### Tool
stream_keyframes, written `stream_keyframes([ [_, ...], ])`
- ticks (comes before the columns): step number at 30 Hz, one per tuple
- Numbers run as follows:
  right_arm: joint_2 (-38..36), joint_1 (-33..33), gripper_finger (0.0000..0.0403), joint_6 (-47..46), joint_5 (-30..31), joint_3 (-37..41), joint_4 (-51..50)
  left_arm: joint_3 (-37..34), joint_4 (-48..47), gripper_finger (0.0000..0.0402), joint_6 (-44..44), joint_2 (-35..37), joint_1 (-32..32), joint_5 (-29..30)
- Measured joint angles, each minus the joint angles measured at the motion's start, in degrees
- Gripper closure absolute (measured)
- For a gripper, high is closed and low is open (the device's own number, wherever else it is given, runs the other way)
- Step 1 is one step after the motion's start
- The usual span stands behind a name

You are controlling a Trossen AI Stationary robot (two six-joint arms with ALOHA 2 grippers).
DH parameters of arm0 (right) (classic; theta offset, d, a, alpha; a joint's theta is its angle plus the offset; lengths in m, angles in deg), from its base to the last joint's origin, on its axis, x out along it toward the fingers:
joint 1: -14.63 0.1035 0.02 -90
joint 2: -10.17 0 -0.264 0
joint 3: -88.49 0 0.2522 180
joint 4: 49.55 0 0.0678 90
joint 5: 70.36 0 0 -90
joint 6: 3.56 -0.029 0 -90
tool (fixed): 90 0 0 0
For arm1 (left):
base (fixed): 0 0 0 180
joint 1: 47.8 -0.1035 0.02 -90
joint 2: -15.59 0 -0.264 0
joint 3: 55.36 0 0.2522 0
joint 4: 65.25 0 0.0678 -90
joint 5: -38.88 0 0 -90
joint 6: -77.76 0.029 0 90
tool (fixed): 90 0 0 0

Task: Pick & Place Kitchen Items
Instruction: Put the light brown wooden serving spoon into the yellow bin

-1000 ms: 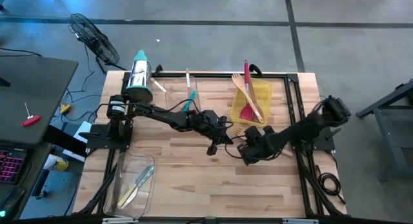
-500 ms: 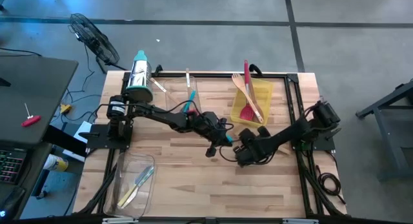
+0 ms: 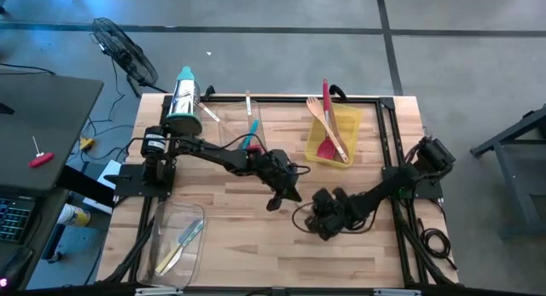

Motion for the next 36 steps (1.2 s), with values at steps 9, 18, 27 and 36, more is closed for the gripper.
stream_keyframes([
  [9, 0.42, 3.36, 0.0400, 0.27, -6.38, -4.12, 2.07, 0.02, -6.27, 0.0401, 3.55, 0.04, 5.61, 4.79],
  [18, 0.53, 3.52, 0.0400, 0.91, -6.40, -5.15, 3.94, 0.00, -6.55, 0.0401, 6.34, 0.04, 14.21, 25.27],
  [27, 0.70, 1.55, 0.0400, 6.39, -6.18, -5.08, 9.85, 0.05, -6.05, 0.0401, 3.45, -0.51, 16.69, 31.99],
  [36, 0.66, 0.85, 0.0399, 9.03, -5.47, -5.12, 11.16, -0.05, -5.57, 0.0401, 2.13, -6.21, 16.55, 31.40],
])
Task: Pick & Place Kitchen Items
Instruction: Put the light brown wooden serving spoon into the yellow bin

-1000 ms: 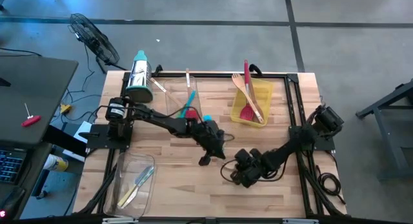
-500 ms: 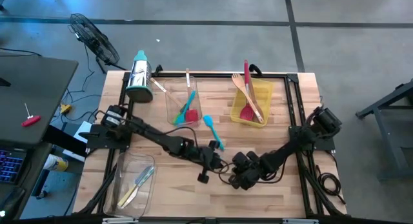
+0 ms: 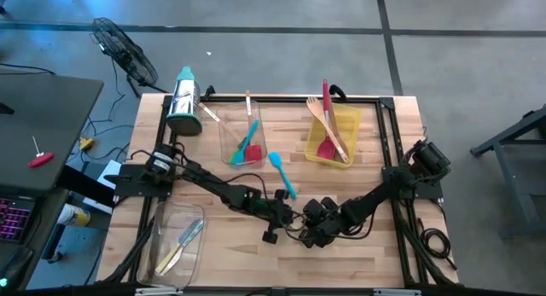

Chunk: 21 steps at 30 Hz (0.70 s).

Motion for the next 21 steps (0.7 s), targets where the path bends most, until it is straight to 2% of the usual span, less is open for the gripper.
stream_keyframes([
  [7, -0.07, 0.00, 0.0400, 0.05, 0.44, -0.02, 0.39, 0.09, 0.86, 0.0401, 0.07, -0.15, -0.02, 0.13],
  [14, -0.19, 0.74, 0.0399, 0.41, 4.93, -0.08, 0.91, 0.09, 0.17, 0.0401, 0.20, -0.15, -0.04, 0.34],
  [21, -0.22, 1.31, 0.0399, 0.65, 5.02, -0.11, 2.39, 0.09, -0.97, 0.0401, 0.22, -0.15, -0.04, 0.37],
])
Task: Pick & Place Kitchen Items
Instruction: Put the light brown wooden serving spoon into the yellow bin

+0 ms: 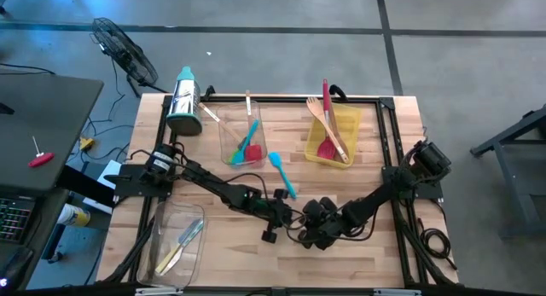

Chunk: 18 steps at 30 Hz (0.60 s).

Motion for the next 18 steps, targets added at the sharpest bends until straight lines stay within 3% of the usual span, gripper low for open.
stream_keyframes([
  [4, -0.02, 0.41, 0.0399, 3.10, 0.35, 0.00, 4.64, 0.00, -0.89, 0.0401, -0.01, 0.00, -0.04, 0.02],
  [12, -0.07, 1.11, 0.0399, 19.49, -3.55, -0.03, 23.60, 0.00, -1.47, 0.0401, -0.01, 0.00, -0.04, 0.05],
  [18, -0.09, 1.98, 0.0398, 27.91, -13.83, -0.04, 37.54, -0.01, -1.61, 0.0401, -0.01, 0.00, -0.44, 0.02],
])
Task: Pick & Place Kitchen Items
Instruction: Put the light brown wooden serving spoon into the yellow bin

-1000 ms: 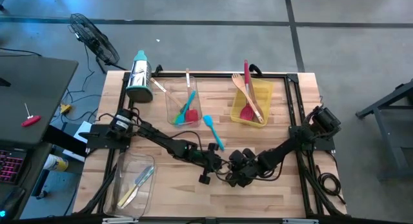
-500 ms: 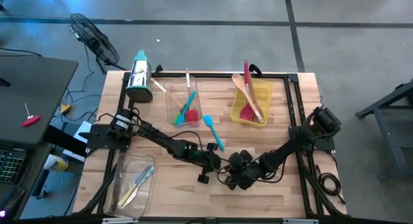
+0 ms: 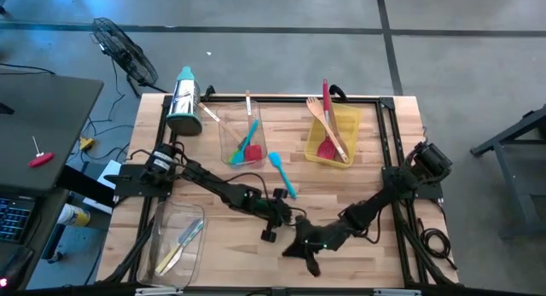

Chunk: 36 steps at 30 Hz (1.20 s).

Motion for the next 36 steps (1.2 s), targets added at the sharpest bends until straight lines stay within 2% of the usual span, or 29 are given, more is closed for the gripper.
stream_keyframes([
  [9, -0.04, 3.16, 0.0398, 7.17, -22.26, -0.09, 27.71, 0.16, 2.73, 0.0401, -1.46, -3.70, -2.21, -1.92],
  [12, -0.04, 5.26, 0.0398, 10.80, -24.39, -0.09, 33.07, 0.14, 3.51, 0.0401, -1.80, -5.52, -2.66, -3.07],
  [18, -0.04, 9.22, 0.0398, 22.34, -27.00, -0.63, 33.39, 0.10, 4.17, 0.0401, -2.10, -6.12, -2.95, -4.35],
  [20, -0.04, 10.87, 0.0398, 28.97, -25.47, -0.74, 33.42, 0.07, 4.34, 0.0401, -2.10, -6.14, -2.99, -4.62],
  [22, -0.04, 12.50, 0.0398, 33.34, -20.19, -0.74, 33.39, 0.01, 4.79, 0.0401, -1.91, -6.16, -2.99, -4.57],
  [25, -0.04, 13.58, 0.0396, 33.82, -11.29, -0.74, 33.62, 0.01, 4.90, 0.0401, -1.88, -6.19, -2.99, -4.54],
  [27, -0.04, 13.41, 0.0385, 31.76, -8.44, -0.74, 33.64, 0.01, 4.85, 0.0401, -1.87, -6.19, -2.99, -4.55],
  [32, -0.04, 13.37, 0.0319, 28.08, -3.74, -0.74, 33.93, -0.03, 4.92, 0.0401, -1.76, -6.19, -2.99, -4.53],
  [36, -0.53, 15.07, 0.0244, 32.77, 0.23, -0.74, 34.14, -0.06, 4.90, 0.0401, -1.86, -6.19, -2.96, -4.74],
])
